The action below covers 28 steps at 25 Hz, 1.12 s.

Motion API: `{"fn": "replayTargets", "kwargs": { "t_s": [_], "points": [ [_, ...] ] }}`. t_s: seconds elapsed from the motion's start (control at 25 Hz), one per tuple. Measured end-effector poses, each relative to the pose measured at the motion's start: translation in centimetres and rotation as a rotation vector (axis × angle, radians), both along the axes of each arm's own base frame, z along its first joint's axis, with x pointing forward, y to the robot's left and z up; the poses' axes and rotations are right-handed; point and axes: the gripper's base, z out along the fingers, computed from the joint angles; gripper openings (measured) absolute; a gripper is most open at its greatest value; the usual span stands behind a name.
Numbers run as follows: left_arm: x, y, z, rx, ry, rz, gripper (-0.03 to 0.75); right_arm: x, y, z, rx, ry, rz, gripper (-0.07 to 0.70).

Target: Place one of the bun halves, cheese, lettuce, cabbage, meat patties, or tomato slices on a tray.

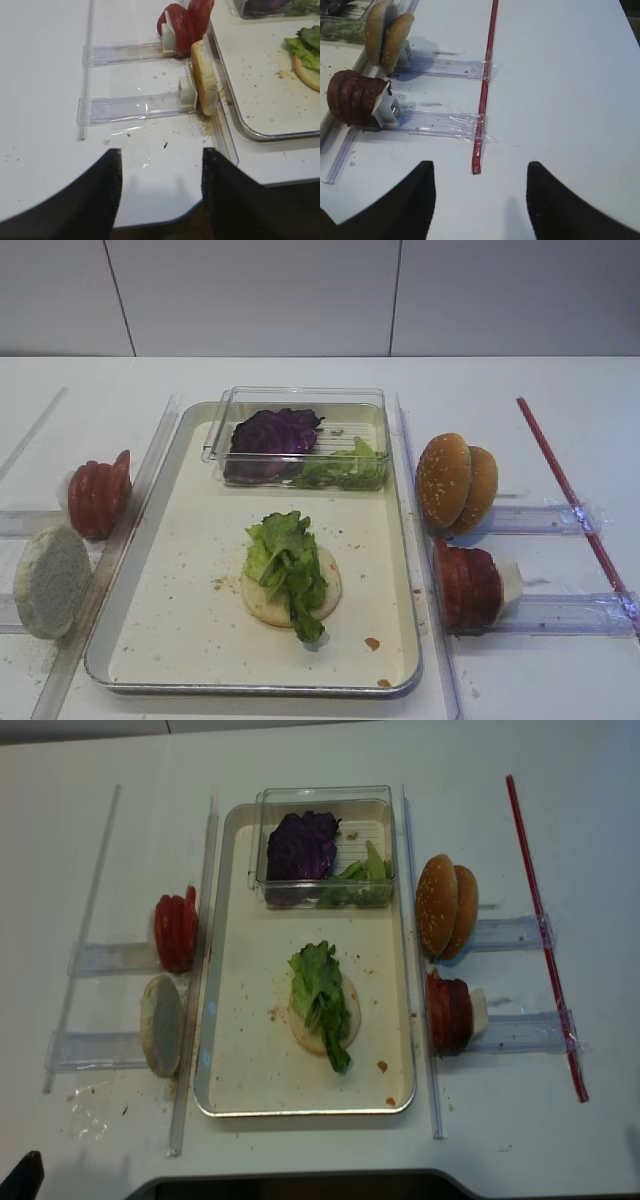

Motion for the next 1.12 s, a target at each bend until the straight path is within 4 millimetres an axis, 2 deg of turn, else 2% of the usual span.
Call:
{"fn": "replayTargets", "kwargs": {
  "t_s": [1.12],
  "points": [
    [0.00,0.00,0.00,0.000,0.000,0.000,0.347,0.01,0.00,0.01,0.000,-0.002,0.000,0.435]
  ]
}}
